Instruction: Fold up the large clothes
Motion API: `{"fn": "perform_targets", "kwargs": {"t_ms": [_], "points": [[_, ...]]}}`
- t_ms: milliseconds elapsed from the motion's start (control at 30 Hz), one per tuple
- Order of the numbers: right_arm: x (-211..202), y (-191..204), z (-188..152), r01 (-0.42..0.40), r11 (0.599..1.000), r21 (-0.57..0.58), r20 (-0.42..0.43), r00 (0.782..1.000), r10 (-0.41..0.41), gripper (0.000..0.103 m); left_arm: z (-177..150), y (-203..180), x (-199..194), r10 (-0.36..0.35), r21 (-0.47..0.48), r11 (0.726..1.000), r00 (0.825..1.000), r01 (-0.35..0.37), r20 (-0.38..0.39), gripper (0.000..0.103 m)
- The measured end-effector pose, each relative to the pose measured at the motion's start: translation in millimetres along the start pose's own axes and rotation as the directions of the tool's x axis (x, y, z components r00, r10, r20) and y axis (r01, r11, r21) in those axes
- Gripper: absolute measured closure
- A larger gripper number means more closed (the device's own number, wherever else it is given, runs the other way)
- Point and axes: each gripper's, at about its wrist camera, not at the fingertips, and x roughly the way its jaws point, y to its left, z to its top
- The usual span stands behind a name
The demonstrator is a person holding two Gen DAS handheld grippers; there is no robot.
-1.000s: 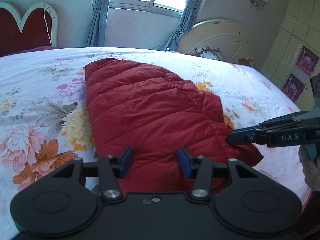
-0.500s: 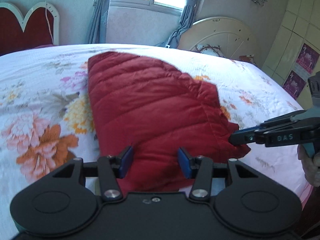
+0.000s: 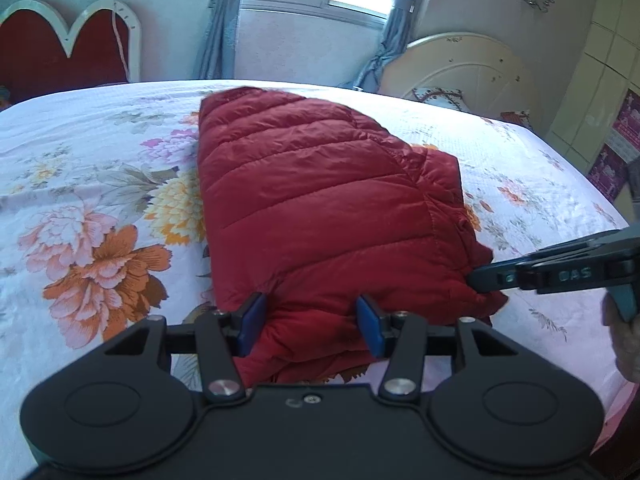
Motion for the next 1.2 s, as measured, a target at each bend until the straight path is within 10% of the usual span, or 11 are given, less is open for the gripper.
{"fn": "perform_targets", "kwargs": {"t_ms": [200, 233, 267, 300, 333, 1200], "points": [[-34, -2, 1, 0.007, 1.000, 0.027, 0.065, 0.998, -0.009, 0.087, 4, -11, -23, 0.010, -0.087, 0.996, 0.999, -0.007, 0.034, 0.052], [-39, -2, 0, 0.021, 0.999, 0.029, 0.065, 0.998, -0.023, 0.084, 4, -15, -23, 0.016, -0.097, 0.995, 1.000, -0.013, 0.027, 0.036], [-44, -1, -2, 0.041, 0.999, 0.034, 0.063, 0.997, -0.044, 0.069, 4, -22, -24, 0.039, -0.104, 0.994, 0.999, -0.037, 0.020, 0.003], [-49, 0, -5, 0.074, 0.996, 0.040, 0.069, 0.995, -0.077, 0.010, 2, -30, -27, 0.087, -0.110, 0.990, 0.996, -0.083, 0.024, 0.003], [-58, 2, -8, 0.101, 0.994, 0.037, 0.110, 0.988, -0.104, 0.001, 0, -39, -29, 0.129, -0.107, 0.986, 0.991, -0.125, 0.035, 0.001], [-196, 33, -117, 0.194, 0.981, -0.008, 0.214, 0.959, -0.188, 0.000, -71, -167, -147, 0.197, -0.090, 0.978, 0.972, -0.186, 0.125, 0.000]]}}
